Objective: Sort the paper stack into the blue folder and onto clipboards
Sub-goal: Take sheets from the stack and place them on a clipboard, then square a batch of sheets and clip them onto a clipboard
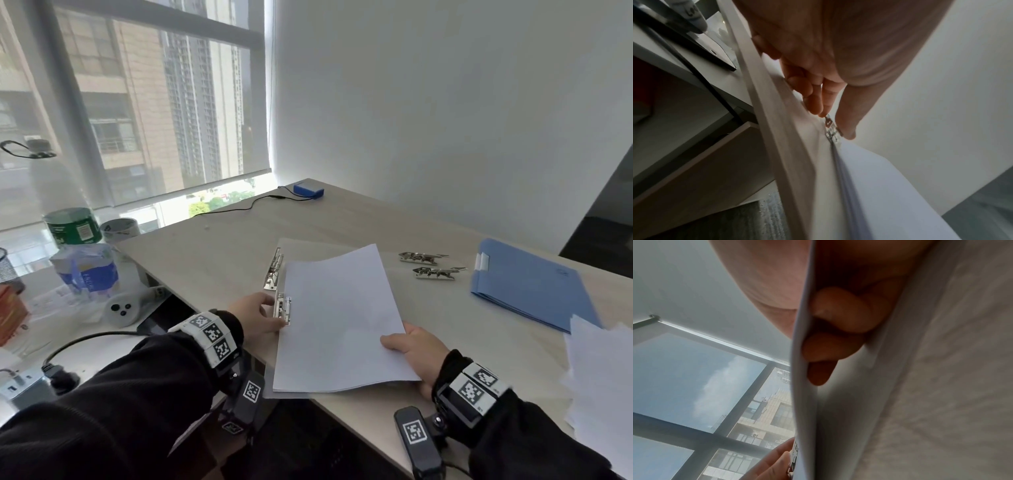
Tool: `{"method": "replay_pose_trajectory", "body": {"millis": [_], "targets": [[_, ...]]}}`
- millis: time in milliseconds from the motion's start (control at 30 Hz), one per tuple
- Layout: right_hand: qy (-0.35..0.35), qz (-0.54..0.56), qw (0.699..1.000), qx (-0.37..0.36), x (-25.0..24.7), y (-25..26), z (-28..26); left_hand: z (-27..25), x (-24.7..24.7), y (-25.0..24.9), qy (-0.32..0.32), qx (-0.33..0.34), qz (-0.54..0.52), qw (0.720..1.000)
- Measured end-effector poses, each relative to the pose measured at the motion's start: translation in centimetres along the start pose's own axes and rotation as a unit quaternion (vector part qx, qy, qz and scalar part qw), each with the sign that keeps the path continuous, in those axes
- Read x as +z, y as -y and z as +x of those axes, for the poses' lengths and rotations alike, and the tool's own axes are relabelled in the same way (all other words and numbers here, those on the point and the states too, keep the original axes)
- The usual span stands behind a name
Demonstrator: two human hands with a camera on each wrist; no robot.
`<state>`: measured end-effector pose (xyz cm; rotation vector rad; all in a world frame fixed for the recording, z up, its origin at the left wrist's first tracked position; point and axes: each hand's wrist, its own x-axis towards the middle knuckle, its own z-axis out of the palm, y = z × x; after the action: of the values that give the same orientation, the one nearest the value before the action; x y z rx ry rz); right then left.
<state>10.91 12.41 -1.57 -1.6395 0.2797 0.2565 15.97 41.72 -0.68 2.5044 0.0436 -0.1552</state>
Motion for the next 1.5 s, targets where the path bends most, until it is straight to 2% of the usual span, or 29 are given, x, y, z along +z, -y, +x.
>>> {"method": "replay_pose_trajectory", "body": {"millis": [133, 233, 300, 400, 533, 667, 767, 933, 1133, 1233, 1300, 1400, 1500], "targets": [[-0.004, -0.003, 1.0, -0.01, 0.7, 0.2, -0.6, -1.0, -0.4, -0.1, -0.058, -0.016, -0.15, 0.987], [0.004, 0.014, 1.0, -0.014, 1.2, 0.5, -1.3, -2.5, -0.5, -1.6, -0.1, 0.018, -0.254, 0.962], [0.003, 0.042, 0.999, -0.024, 1.3, 0.8, -2.0, -4.0, -0.2, -3.8, -0.078, 0.045, -0.308, 0.947], [-0.022, 0.092, 0.995, -0.028, 0.0, 0.7, -3.4, -6.6, 1.1, -7.9, -0.01, 0.071, -0.342, 0.937], [-0.064, 0.106, 0.992, -0.011, -4.5, -0.3, -6.7, -8.7, 4.7, -12.9, 0.083, 0.096, -0.366, 0.922], [-0.132, 0.1, 0.986, -0.026, -11.2, -2.0, -10.8, -10.1, 9.7, -18.0, 0.172, 0.115, -0.356, 0.911], [-0.196, 0.108, 0.974, -0.026, -16.0, -3.7, -14.5, -11.3, 13.5, -21.8, 0.216, 0.131, -0.354, 0.901], [-0.321, 0.118, 0.939, -0.036, -23.0, -6.4, -20.5, -13.7, 18.8, -27.5, 0.225, 0.187, -0.357, 0.887], [-0.494, 0.067, 0.866, -0.036, -29.8, -8.9, -25.8, -15.5, 22.8, -32.0, 0.237, 0.221, -0.36, 0.875], [-0.551, 0.06, 0.831, -0.041, -32.3, -10.3, -27.4, -15.0, 24.2, -33.5, 0.217, 0.25, -0.327, 0.885], [-0.557, 0.059, 0.828, -0.028, -33.7, -11.2, -27.9, -14.3, 25.3, -34.2, 0.196, 0.269, -0.262, 0.906], [-0.52, 0.034, 0.853, 0.001, -35.0, -12.3, -27.6, -13.2, 27.3, -35.3, 0.192, 0.284, -0.089, 0.935], [-0.467, -0.041, 0.883, 0.025, -35.5, -12.5, -26.5, -12.8, 28.8, -36.3, 0.181, 0.261, 0.061, 0.946]]}}
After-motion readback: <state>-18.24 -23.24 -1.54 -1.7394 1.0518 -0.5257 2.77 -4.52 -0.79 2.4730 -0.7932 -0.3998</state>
